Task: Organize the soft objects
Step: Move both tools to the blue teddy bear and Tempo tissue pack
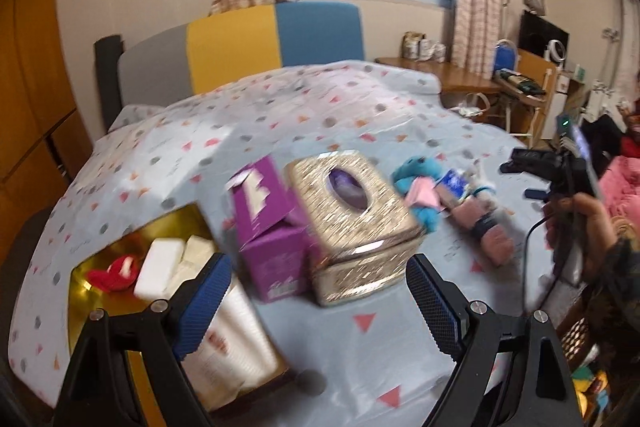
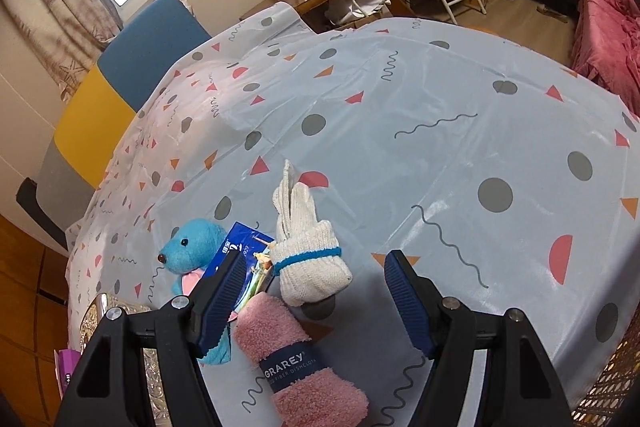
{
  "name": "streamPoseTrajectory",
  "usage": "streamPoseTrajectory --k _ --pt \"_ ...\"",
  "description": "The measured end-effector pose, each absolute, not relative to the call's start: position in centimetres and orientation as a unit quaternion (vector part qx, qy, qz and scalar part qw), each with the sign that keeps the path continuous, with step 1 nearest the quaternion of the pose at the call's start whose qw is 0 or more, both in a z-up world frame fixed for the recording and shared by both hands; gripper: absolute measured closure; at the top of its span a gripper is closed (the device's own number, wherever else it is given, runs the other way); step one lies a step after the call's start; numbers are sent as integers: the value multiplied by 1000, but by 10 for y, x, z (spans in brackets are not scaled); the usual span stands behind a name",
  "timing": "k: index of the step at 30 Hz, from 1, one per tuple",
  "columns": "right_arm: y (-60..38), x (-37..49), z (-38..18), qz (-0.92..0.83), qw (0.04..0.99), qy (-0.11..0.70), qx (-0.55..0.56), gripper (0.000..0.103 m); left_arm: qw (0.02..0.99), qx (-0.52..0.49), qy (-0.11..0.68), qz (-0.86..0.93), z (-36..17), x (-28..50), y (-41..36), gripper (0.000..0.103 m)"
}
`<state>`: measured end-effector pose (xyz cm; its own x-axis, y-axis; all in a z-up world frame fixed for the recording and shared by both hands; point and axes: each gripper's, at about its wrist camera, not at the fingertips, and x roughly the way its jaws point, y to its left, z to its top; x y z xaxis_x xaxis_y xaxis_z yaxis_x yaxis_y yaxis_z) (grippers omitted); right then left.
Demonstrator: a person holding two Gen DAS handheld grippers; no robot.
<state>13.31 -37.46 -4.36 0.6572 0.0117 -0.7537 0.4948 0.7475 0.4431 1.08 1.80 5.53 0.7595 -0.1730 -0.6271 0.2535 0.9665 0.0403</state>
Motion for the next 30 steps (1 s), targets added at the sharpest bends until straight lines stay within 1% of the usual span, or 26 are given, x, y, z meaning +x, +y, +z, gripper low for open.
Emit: streamPoseTrajectory --k 3,5,6,7,9,12,14,15,18,19,20,21,22,30 --pt "-376 132 -43 -142 850 386 329 30 934 80 319 -141 66 18 -2 14" --pt "-376 132 -44 -139 849 387 333 30 928 88 326 -160 71 29 -20 16" --pt "-377 132 -44 -138 848 386 334 30 926 88 327 -166 74 32 -24 19" --pt "-377 132 -44 -139 848 386 336 30 924 88 328 -177 76 37 -33 19" --pt "-379 131 -45 -140 846 385 342 30 917 87 337 -193 79 48 -51 19" --pt "-383 129 -46 -139 842 383 355 30 906 74 357 -217 79 69 -79 24" --pt "-384 129 -48 -139 838 384 361 30 901 73 367 -220 76 83 -95 24" --pt "-385 129 -49 -140 837 386 363 30 900 73 371 -218 74 88 -100 26" --pt "-387 129 -51 -141 831 388 371 30 889 78 396 -218 63 112 -125 37" --pt "-387 129 -51 -142 830 389 372 30 883 76 408 -217 57 123 -135 43" --pt "-388 129 -51 -143 829 390 375 30 879 72 418 -217 52 131 -139 47" --pt "-389 128 -52 -142 827 389 380 30 873 67 433 -215 46 141 -145 56" --pt "-390 128 -53 -140 826 389 384 30 867 64 448 -211 39 152 -152 60" --pt "-392 129 -56 -120 819 388 406 30 845 41 507 -167 -6 219 -181 60"
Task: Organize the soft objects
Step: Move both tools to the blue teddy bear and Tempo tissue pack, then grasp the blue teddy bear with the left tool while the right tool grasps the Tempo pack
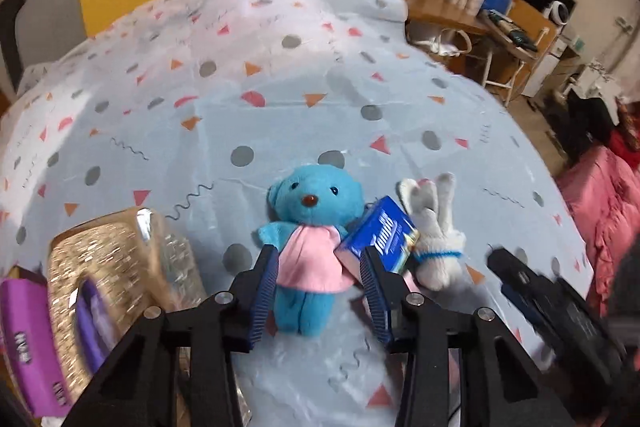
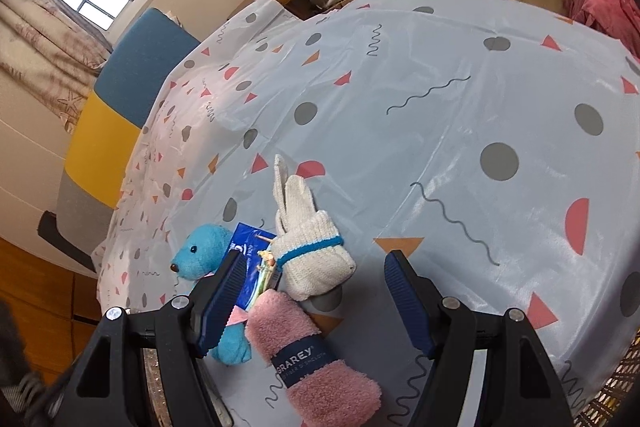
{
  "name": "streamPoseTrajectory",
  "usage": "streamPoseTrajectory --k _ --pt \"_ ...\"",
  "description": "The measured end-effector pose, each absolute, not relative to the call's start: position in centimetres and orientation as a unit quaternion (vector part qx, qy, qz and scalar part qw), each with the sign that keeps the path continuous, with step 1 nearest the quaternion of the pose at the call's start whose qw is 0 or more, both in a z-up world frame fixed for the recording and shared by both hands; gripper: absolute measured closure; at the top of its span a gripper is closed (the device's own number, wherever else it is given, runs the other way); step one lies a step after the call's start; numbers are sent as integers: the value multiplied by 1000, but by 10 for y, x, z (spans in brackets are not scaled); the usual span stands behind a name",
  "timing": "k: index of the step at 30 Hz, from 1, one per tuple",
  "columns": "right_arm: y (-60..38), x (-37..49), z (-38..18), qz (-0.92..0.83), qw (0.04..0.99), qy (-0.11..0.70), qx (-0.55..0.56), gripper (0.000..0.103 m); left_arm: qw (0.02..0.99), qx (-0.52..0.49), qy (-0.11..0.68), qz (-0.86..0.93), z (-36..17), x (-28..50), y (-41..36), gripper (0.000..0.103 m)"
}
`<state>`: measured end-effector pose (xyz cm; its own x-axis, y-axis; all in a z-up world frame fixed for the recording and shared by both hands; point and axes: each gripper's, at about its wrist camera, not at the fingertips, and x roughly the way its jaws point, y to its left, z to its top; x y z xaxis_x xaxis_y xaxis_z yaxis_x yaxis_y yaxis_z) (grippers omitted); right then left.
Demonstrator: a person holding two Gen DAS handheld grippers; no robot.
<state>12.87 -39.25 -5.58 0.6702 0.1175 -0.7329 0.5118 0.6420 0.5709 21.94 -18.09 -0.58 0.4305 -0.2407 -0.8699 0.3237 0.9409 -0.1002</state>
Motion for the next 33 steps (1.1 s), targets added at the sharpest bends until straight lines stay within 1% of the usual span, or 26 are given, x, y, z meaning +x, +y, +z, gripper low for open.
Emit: streamPoseTrajectory --k 3,5,9,14,15,18,19,20,22,24,29,33 --pt "-392 129 -57 -111 817 389 412 30 844 67 510 -151 -20 232 -194 59" --pt "-391 131 -57 -105 815 389 415 30 842 81 517 -132 -30 240 -199 55" --pt "-389 132 -57 -95 814 391 419 30 832 69 536 -125 -49 257 -204 50" --pt "-387 133 -57 -83 814 392 421 30 822 60 555 -108 -74 277 -203 50" --pt "-387 133 -57 -83 814 392 421 30 821 54 559 -106 -78 280 -203 46" --pt "-385 135 -57 -81 813 395 419 30 819 54 563 -100 -87 285 -204 45" --pt "-385 136 -58 -80 814 396 418 30 815 55 568 -101 -91 286 -204 48" --pt "-385 135 -58 -79 813 396 419 30 808 51 578 -101 -96 287 -203 54" --pt "-385 136 -58 -80 813 398 418 30 812 35 573 -103 -94 286 -199 67" --pt "-384 136 -59 -78 812 398 419 30 812 28 574 -104 -91 285 -194 70" --pt "-379 141 -58 -69 816 406 405 30 831 1 548 -95 -69 276 -173 70" --pt "-375 144 -60 -64 817 416 395 30 851 29 513 -105 -43 261 -175 70"
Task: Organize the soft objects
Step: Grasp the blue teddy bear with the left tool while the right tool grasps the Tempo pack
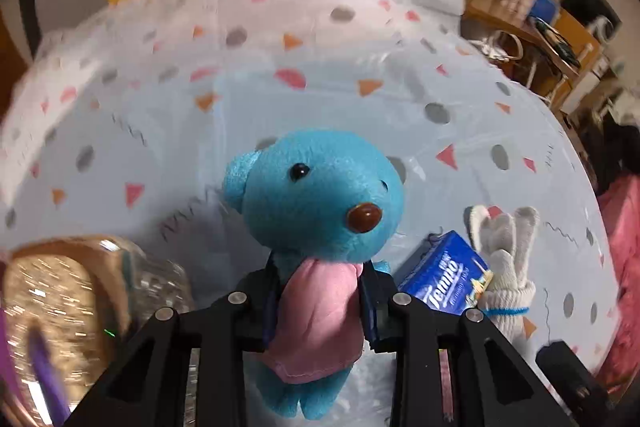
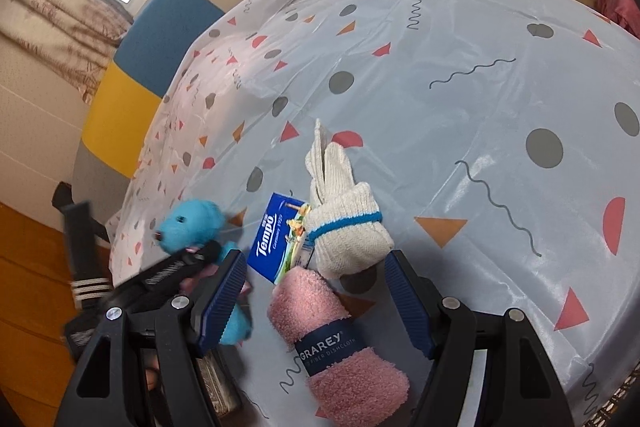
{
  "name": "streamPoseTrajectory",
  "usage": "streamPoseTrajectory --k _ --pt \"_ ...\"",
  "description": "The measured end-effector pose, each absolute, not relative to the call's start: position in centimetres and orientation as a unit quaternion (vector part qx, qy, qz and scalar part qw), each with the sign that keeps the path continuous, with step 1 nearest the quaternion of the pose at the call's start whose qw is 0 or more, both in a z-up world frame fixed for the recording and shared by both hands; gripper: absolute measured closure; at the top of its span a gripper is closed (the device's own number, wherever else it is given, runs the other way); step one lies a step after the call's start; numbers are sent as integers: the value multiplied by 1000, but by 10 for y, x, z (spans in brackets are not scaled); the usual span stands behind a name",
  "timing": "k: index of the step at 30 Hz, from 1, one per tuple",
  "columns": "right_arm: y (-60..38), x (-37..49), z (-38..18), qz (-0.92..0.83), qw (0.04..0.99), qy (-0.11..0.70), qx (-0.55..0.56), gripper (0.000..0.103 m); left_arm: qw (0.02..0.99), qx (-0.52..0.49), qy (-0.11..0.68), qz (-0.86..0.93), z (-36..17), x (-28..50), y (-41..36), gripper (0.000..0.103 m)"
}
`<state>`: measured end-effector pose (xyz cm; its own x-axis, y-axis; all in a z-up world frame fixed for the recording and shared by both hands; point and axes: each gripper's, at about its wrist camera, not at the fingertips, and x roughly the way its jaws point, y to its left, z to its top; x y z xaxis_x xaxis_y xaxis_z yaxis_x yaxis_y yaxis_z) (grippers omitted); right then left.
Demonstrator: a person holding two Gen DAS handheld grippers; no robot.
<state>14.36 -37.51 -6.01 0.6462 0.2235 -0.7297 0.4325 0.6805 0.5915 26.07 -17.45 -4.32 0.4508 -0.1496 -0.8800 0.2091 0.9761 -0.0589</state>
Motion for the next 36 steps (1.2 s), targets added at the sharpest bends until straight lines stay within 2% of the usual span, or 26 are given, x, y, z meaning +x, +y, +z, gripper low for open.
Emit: streamPoseTrajectory --k 11,23,26,30,36 --pt "-330 184 -62 -8 821 474 318 30 879 20 458 -132 16 249 -160 70" --pt "-319 260 -97 -91 793 536 275 28 895 -53 426 -118 71 238 -94 70" --pt "-304 269 -97 -90 810 543 203 28 900 -75 412 -117 88 230 -74 70" --pt "-268 274 -100 -70 824 560 59 39 910 -93 388 -114 111 215 -47 69" --pt "-239 249 -101 -1 823 568 8 40 926 -107 348 -102 137 182 13 69"
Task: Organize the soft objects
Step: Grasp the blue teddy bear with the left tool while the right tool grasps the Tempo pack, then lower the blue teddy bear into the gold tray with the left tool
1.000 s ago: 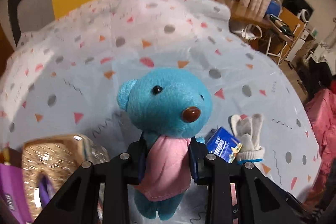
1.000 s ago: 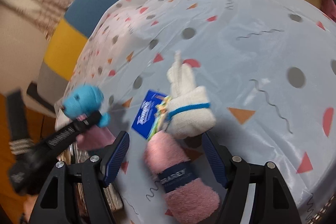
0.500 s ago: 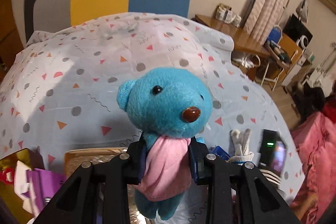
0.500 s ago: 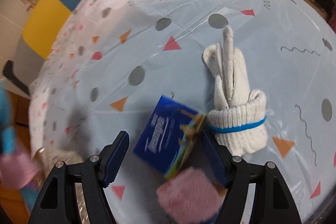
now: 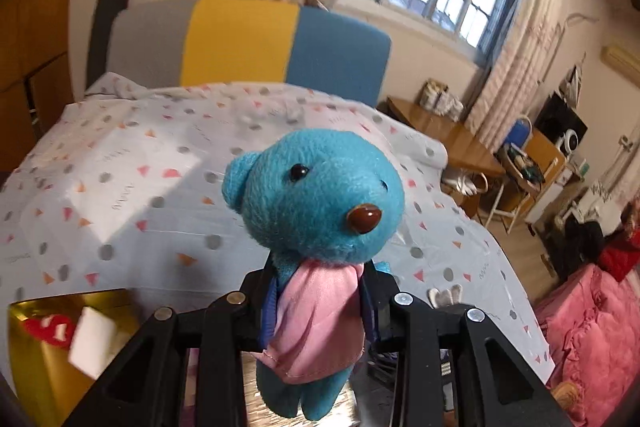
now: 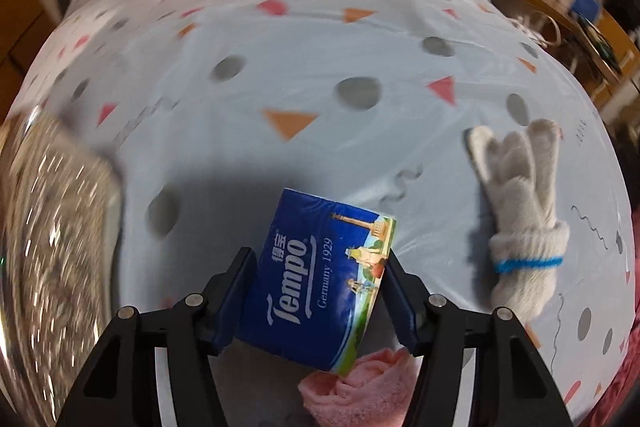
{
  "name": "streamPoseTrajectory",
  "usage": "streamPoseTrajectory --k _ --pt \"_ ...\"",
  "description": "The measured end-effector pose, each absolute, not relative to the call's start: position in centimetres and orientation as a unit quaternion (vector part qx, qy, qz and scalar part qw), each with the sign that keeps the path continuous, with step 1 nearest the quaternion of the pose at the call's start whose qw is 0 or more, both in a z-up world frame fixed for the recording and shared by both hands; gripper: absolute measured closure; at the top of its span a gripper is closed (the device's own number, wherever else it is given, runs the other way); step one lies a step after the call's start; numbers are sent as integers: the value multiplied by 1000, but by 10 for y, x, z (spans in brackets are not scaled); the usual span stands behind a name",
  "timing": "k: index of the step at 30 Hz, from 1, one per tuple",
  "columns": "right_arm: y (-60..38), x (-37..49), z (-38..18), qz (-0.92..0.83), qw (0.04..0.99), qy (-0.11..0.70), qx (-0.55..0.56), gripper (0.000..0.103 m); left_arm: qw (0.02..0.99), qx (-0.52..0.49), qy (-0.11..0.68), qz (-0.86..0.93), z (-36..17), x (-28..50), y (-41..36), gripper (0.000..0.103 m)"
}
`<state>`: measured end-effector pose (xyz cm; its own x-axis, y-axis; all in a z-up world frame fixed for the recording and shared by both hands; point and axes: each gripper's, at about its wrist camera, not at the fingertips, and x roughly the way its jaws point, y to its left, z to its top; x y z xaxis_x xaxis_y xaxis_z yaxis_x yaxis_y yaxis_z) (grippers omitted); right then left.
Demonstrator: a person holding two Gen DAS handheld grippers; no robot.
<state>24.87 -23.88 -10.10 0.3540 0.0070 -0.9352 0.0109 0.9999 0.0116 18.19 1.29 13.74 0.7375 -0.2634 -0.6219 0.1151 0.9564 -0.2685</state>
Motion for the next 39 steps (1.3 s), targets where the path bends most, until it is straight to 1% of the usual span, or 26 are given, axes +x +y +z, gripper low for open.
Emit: streamPoseTrajectory --k 5,11,16,18,21,27,31,38,39 --pt "-237 226 -103 7 838 546 -1 40 933 -131 329 -64 135 150 82 69" --pt "-234 209 -104 13 851 525 -22 41 928 -167 332 2 107 106 169 69" --pt "-230 195 -102 12 855 518 -33 41 911 -211 346 81 64 61 248 69" --pt "-230 196 -101 11 856 516 -37 41 903 -220 351 109 49 46 268 69" --pt "-214 202 -102 12 857 513 -38 41 881 -250 374 150 13 23 301 69" --pt "-215 206 -102 8 860 509 -44 42 846 -292 418 157 -42 15 318 69" --pt "-213 201 -101 7 862 505 -45 43 841 -305 427 130 -48 39 302 67" --pt "-214 201 -100 9 863 504 -45 44 840 -272 451 132 -60 80 277 65" --pt "-214 201 -100 10 862 504 -46 44 838 -271 455 131 -64 83 275 63"
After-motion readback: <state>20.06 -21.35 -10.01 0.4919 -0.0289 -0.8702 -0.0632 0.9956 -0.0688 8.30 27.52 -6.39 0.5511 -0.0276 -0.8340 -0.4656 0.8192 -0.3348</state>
